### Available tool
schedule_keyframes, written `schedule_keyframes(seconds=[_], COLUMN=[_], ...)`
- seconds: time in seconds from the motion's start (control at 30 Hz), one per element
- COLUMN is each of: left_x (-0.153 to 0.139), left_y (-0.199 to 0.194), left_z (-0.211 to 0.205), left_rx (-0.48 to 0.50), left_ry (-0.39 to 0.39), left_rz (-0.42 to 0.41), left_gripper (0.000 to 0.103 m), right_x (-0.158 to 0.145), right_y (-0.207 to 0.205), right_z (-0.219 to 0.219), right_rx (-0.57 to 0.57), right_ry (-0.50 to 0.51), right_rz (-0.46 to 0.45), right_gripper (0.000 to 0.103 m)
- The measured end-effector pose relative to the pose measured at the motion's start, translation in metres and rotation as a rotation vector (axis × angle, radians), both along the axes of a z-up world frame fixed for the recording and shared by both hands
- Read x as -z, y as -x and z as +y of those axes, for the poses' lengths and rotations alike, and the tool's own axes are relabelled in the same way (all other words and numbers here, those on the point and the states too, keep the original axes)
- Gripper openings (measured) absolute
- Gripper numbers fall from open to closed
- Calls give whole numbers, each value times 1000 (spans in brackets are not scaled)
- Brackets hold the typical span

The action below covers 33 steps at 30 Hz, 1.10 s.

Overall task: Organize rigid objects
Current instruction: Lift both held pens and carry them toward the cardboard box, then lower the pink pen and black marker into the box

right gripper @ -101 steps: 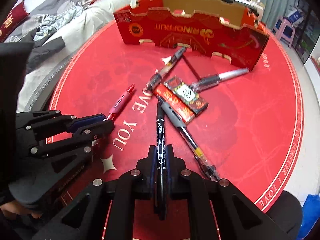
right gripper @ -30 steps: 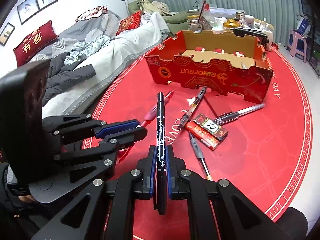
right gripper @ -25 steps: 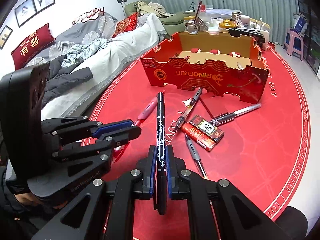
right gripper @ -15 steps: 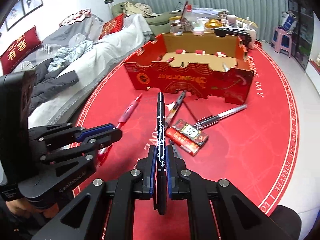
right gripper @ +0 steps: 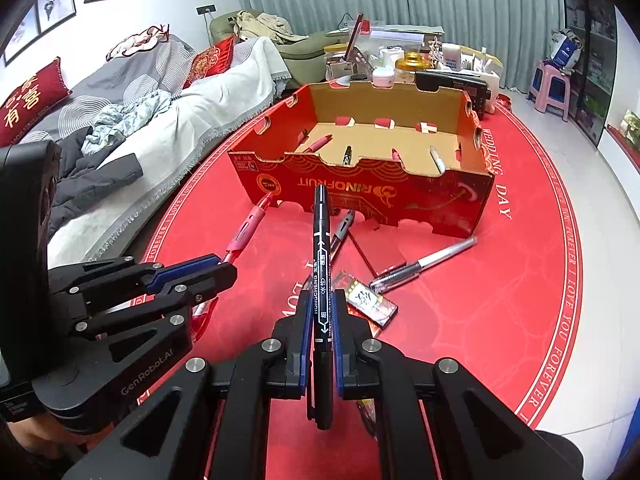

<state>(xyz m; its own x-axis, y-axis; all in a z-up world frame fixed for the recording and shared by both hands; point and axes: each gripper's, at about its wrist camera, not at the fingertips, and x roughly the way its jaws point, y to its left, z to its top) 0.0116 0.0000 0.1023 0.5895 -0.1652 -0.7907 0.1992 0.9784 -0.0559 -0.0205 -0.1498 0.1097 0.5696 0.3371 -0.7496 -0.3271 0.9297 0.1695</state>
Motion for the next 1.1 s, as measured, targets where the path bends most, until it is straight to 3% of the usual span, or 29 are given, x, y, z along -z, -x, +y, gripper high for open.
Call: schedule_keyframes(seconds=[0.4,1.1], left_x=[-21,-34], left_y=[-27,-79], left_z=[-6,-8], left_rx=[-6,-26], left_ry=[3,8], left_rz=[-26,-10], left_gripper=[10,10], right_x=[-28,-43], right_y=[-29,-78], right_z=[-11,-7], right_rx=[44,61], right_ry=[-27,-4], right_rz=[-46,-49], right_gripper=[10,10])
